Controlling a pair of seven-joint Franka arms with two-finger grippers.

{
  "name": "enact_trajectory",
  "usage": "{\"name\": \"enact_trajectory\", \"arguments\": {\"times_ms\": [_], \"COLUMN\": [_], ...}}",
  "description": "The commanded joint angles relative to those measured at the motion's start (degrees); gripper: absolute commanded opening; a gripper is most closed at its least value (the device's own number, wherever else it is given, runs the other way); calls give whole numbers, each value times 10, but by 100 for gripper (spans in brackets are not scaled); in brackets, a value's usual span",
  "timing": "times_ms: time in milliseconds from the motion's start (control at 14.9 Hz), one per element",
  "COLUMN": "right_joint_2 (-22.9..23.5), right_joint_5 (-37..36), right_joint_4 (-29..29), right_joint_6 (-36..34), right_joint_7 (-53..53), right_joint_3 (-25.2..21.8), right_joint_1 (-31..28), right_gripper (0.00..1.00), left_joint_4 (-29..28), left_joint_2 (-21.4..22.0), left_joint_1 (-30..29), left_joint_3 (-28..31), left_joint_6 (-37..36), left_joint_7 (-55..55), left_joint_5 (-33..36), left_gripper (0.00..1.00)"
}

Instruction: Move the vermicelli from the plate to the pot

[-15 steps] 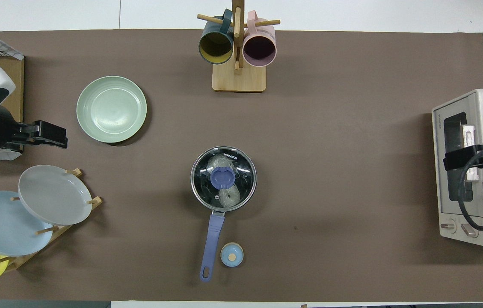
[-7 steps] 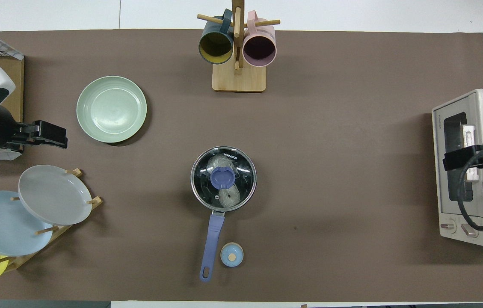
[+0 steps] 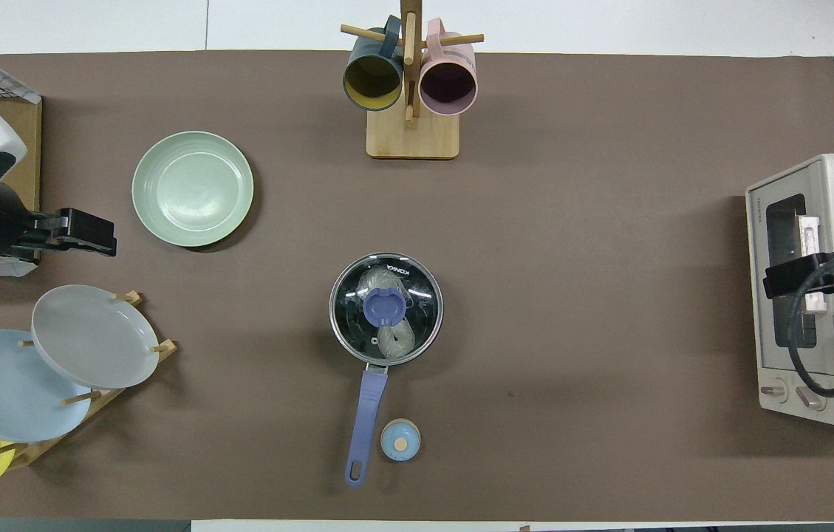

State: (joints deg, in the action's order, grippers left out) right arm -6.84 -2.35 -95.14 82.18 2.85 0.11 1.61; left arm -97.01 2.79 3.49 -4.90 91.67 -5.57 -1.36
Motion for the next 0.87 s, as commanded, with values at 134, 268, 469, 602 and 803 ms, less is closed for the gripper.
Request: {"name": "enact_trajectory", "arguments": {"times_ms": [134,268,469,602,803], "right_joint_2": [23,47,54,83,73], "right_joint_5": [0,-4,-2,-5,-3], "right_joint_4": [21,25,27,68,68], "right_joint_6": [-18,-22,-22,-46,-51], "right_joint_7": [13,13,12,10,12], "right_joint_3": [10,4,-2,-12,-24], "right_joint_1": [-21,-17,-17,-5,-2], "right_gripper": [100,100,100,100,100], "left_joint_4": [-12,-12,-11,-12,-12], "left_joint_2": [13,13,13,13,13], "left_joint_1": [2,2,2,2,2], "left_joint_3": [2,2,1,1,2], "left_joint_6": [4,4,4,4,4], "left_joint_7": [-3,-3,-3,-3,-3], "left_joint_5": [12,12,12,12,12], "left_gripper": [100,100,100,100,100]}}
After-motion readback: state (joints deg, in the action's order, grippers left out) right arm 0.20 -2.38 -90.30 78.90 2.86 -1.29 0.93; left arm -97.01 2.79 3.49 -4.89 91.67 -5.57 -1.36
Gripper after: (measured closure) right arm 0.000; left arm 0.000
